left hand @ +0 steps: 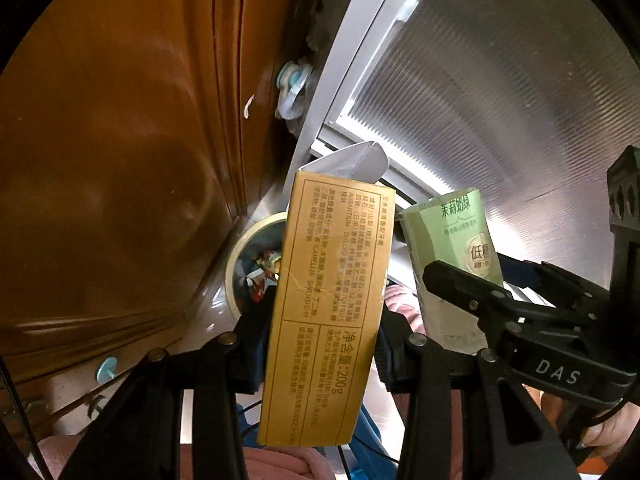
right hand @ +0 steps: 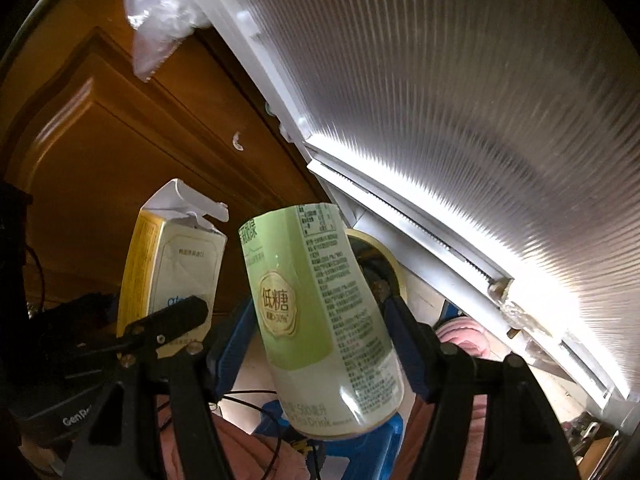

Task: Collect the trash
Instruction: 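Open both tools over the bin to drop the box and can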

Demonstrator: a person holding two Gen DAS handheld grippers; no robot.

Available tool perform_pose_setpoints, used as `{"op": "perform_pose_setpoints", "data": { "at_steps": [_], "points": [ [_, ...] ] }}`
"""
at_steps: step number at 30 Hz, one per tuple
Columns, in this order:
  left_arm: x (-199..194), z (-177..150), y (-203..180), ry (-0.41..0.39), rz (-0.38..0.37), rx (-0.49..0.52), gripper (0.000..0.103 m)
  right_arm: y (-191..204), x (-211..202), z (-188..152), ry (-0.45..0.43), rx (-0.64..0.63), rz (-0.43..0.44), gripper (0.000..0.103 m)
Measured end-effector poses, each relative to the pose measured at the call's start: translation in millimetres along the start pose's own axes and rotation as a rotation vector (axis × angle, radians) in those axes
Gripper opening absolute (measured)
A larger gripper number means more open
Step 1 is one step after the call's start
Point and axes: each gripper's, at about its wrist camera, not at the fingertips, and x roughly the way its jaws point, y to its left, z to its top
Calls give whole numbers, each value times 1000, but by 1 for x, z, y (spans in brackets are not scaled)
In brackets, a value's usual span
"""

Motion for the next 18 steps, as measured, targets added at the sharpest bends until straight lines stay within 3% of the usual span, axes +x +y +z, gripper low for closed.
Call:
{"op": "perform_pose_setpoints", "data": {
  "at_steps": [9, 12, 14, 18],
  "points": [
    [13, 10, 6, 47, -25, -14, 43, -9, 19, 7, 45, 55, 21, 69],
    [15, 5, 8, 70, -14, -23, 57, -13, 24, 9, 59, 67, 17, 69],
    [16, 4, 9, 75, 8, -25, 76, -16, 25, 10, 64, 76, 13, 69],
    [9, -1, 15, 78, 29, -27, 84, -20, 25, 11, 66, 85, 23, 69]
  ]
}}
